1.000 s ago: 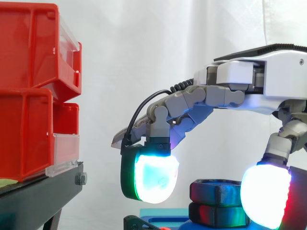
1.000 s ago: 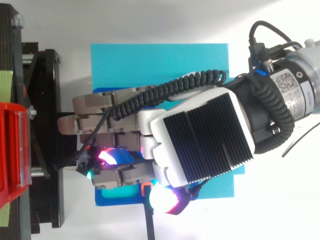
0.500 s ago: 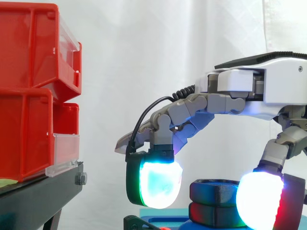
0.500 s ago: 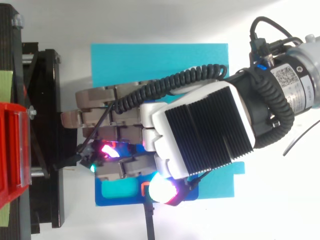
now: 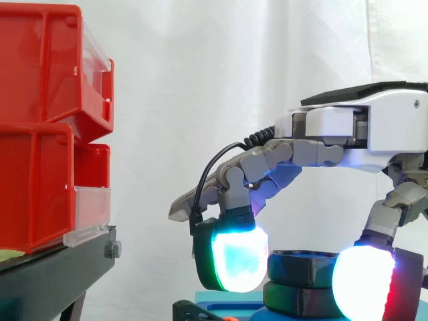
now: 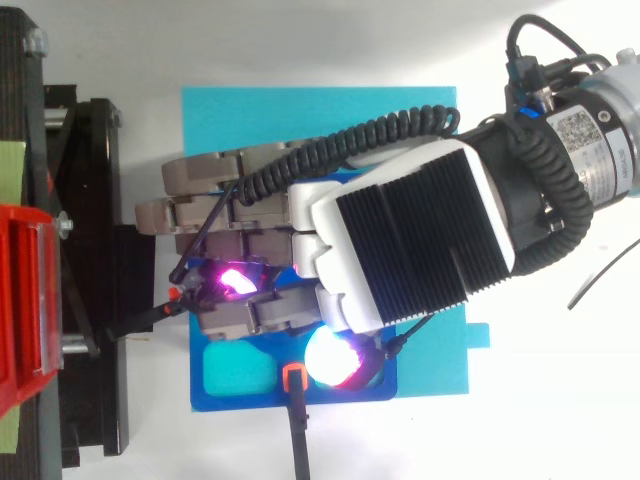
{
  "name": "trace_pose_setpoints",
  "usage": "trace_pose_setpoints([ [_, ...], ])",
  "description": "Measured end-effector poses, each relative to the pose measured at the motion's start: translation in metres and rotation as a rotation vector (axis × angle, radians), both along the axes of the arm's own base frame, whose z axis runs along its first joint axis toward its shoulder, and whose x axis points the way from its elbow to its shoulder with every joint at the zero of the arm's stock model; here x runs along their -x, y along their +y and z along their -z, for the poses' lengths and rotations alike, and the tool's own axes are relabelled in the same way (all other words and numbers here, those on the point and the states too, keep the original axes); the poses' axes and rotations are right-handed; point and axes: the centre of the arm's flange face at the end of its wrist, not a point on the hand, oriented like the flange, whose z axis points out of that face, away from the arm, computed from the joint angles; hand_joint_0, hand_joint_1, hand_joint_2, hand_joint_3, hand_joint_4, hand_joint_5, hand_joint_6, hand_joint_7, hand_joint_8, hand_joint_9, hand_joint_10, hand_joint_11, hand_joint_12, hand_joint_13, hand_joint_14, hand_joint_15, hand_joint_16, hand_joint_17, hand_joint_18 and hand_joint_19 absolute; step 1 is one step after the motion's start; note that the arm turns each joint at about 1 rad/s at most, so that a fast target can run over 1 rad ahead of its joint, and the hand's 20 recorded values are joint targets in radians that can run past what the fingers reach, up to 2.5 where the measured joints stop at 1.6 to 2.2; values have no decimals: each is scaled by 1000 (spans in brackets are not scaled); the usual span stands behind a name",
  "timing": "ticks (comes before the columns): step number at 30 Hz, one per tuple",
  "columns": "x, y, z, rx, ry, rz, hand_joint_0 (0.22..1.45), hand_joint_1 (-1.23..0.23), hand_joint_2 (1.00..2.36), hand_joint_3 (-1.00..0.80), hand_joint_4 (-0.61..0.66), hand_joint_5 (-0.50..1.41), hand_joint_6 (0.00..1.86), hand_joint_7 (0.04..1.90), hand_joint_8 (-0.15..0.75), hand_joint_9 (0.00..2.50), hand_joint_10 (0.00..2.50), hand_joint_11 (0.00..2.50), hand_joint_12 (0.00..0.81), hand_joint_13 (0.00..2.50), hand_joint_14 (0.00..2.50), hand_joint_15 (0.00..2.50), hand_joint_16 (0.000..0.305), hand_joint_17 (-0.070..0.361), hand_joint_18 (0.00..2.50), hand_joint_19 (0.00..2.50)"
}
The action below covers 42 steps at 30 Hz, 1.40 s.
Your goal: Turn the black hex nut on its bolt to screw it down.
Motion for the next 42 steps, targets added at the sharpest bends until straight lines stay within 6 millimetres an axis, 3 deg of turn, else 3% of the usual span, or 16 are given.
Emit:
trace_pose_setpoints([
  [29, 1, -7, 0, 1, -1, 0, 483, -608, 1000, -500, 195, -70, 501, 1402, 259, 694, 0, 42, 343, 393, 0, 0, 53, 119, 311, 311],
  [34, 1, -4, -1, 1, -2, -2, 427, -549, 1000, -500, 243, -98, 503, 1157, 274, 681, 0, 25, 370, 396, 0, 0, 59, 132, 333, 300],
  [38, -4, 0, -15, 0, -24, -4, 420, -542, 1000, -500, 258, -116, 504, 1057, 278, 676, 0, 25, 375, 396, 0, 0, 60, 134, 332, 297],
  [42, -10, 4, -42, -6, -29, -7, 406, -526, 1000, -500, 267, -123, 504, 1006, 283, 673, 0, 19, 384, 393, 0, 0, 62, 138, 336, 293],
])
